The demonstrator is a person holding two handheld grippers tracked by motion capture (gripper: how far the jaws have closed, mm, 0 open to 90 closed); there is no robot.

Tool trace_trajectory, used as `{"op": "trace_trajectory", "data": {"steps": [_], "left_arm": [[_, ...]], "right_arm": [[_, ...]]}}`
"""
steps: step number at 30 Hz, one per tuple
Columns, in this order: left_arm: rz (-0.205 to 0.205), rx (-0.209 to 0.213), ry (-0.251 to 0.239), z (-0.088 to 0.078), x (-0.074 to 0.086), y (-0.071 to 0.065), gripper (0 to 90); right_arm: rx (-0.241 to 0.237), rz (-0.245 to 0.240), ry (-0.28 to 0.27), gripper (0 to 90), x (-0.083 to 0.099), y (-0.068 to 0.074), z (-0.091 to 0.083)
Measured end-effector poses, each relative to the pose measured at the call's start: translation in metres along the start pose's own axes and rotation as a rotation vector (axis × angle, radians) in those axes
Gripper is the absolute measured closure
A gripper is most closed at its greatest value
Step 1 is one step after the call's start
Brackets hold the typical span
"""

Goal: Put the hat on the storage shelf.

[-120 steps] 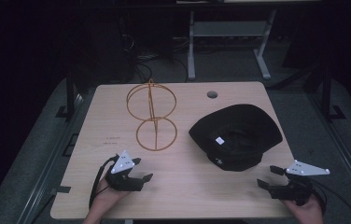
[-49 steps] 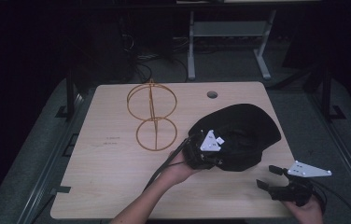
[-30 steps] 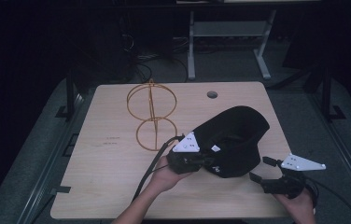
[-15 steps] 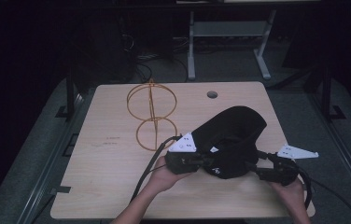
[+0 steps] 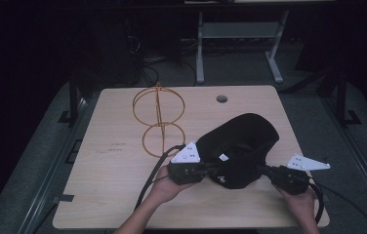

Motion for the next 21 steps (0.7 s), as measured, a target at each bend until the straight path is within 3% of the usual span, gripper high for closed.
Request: {"op": "trace_trajectory", "data": {"steps": [8,10,15,21], "left_arm": [[0.045,0.002,0.062,-0.014,0.002,-0.005,66.1],[0.056,-0.016,0.071,-0.022,0.003,-0.006,61.6],[0.04,-0.045,0.063,-0.043,0.014,-0.006,59.4],[0.016,-0.093,0.088,-0.065,0.036,-0.004,58.7]], "right_arm": [[0.013,-0.008,-0.02,85.9,-0.004,0.005,-0.007],[0.014,0.001,-0.023,86.0,-0.004,0.005,-0.008],[0.008,0.023,-0.034,86.1,-0.006,0.005,-0.013],[0.004,0.04,-0.035,86.4,-0.01,0.006,-0.02]]}}
Point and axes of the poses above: each handheld gripper's, and its own axes: z roughly forward along the jaws, x roughly out of its underside, y roughly to its left, the point moved 2 cm from there along z, roughly forward along the jaws, and after that the axes turned 7 degrees about -y, right-handed, at the moved point
